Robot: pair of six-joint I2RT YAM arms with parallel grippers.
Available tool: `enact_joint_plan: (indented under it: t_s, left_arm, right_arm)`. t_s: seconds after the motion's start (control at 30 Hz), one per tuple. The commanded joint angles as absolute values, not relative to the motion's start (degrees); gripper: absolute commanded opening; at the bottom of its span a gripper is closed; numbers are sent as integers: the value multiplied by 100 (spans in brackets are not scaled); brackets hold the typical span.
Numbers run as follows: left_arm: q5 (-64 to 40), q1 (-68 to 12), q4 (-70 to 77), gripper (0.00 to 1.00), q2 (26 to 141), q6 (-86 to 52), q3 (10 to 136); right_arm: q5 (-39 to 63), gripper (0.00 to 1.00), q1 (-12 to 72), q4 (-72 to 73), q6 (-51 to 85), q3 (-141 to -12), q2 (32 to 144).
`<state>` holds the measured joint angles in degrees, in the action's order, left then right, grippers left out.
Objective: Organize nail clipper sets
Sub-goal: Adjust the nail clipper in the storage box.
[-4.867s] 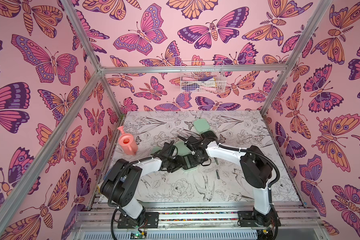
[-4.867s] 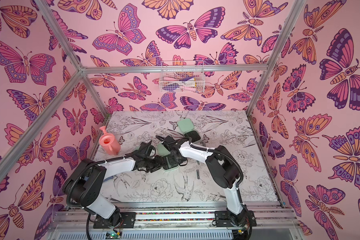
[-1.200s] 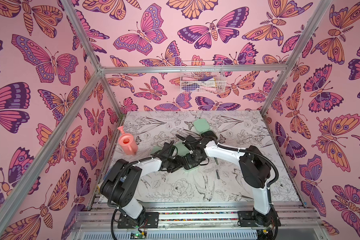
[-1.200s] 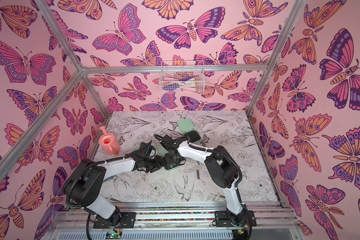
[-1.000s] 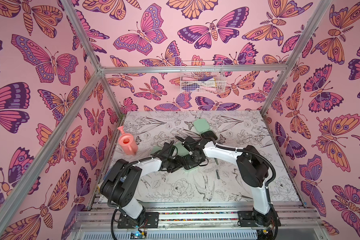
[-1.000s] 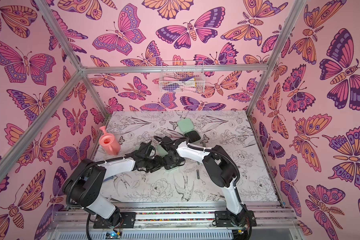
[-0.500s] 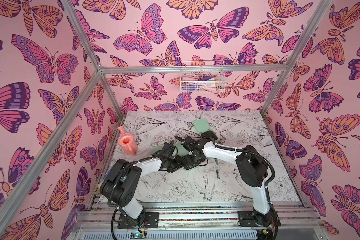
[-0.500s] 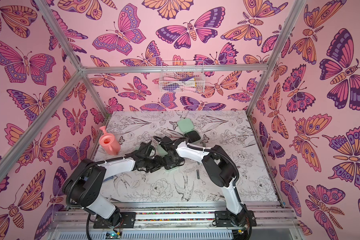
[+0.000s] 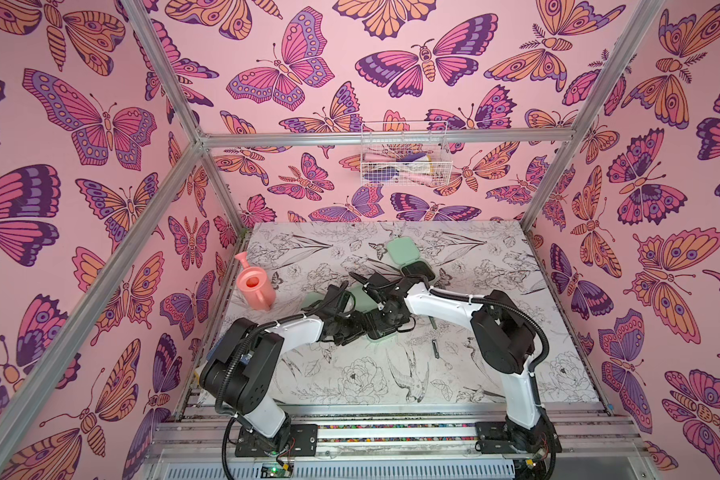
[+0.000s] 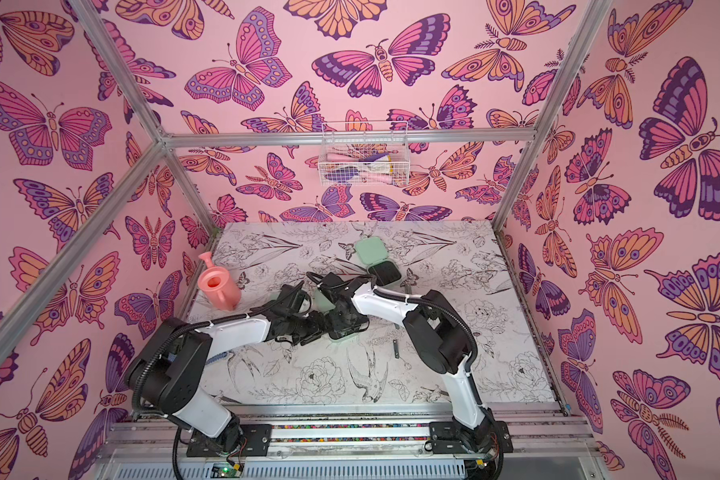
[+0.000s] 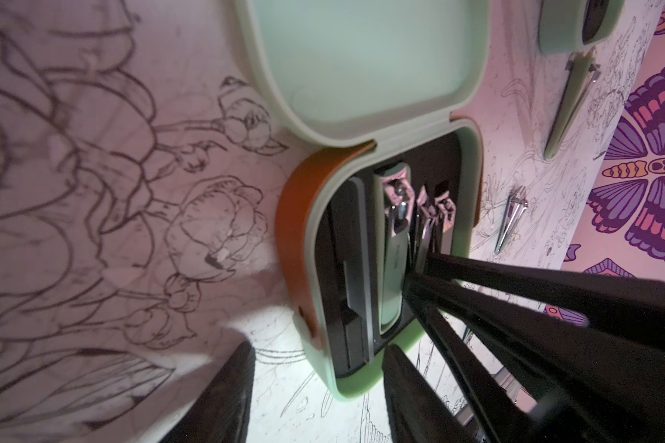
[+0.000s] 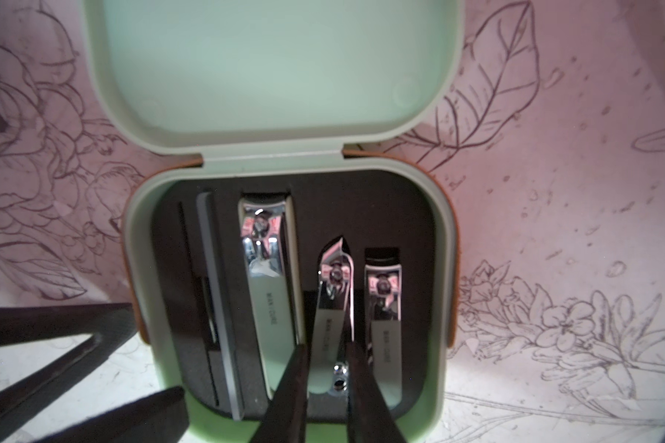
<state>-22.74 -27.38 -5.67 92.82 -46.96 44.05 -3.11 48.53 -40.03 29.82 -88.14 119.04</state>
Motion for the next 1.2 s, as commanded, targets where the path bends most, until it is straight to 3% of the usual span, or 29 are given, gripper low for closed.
enact_joint_plan:
  t_s: [0.0, 0.43, 0.93, 1.17]
  left_arm:
    - [-2202, -2681, -812, 56, 9338, -4658, 4263]
    - [-2201, -2681, -809, 56, 9326, -4667, 4256]
    - [-2028, -2440, -1318, 59, 9040, -4302, 4571]
    - [-1663, -1896, -1922, 62, 8972, -3765, 5415]
  right_arm:
    - [-496, 17, 4896, -4210, 3024, -8826, 11997]
    - [-543, 13, 4896, -4252, 2964, -8807, 12050]
    - [-528, 29, 4896, -4263, 2874, -9290, 11461]
    - [-811, 27, 4862, -4355, 3026, -8842, 10821]
